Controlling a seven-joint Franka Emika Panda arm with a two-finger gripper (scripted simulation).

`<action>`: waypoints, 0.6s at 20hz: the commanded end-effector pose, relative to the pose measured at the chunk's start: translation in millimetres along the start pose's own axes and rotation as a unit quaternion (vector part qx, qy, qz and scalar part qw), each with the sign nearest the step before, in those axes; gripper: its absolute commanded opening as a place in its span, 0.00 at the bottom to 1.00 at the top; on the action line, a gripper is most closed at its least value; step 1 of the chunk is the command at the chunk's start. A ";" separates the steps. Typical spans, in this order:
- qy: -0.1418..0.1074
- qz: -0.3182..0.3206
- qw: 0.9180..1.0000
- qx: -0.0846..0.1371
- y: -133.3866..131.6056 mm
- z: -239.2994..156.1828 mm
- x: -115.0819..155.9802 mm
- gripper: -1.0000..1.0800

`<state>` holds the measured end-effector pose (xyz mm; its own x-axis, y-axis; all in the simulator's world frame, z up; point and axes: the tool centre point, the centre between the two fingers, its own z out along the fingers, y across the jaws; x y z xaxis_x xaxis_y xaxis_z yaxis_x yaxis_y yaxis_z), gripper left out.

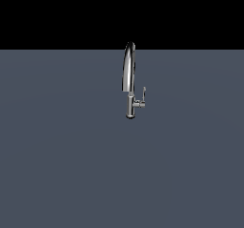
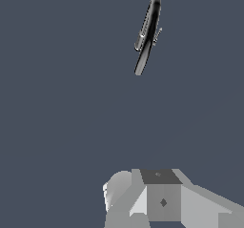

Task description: Turn on the faucet by rotating a designated handle.

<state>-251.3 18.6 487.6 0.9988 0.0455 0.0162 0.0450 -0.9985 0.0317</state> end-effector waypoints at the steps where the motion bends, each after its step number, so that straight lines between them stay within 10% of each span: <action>1: 0.000 0.000 1.000 0.000 0.0 0.0 0.0 0.00; 12: -0.017 0.020 0.999 0.020 0.3 1.4 17.4 0.00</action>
<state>-238.0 19.1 487.0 0.9999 0.0143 -0.0087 0.0143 -0.9999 0.0015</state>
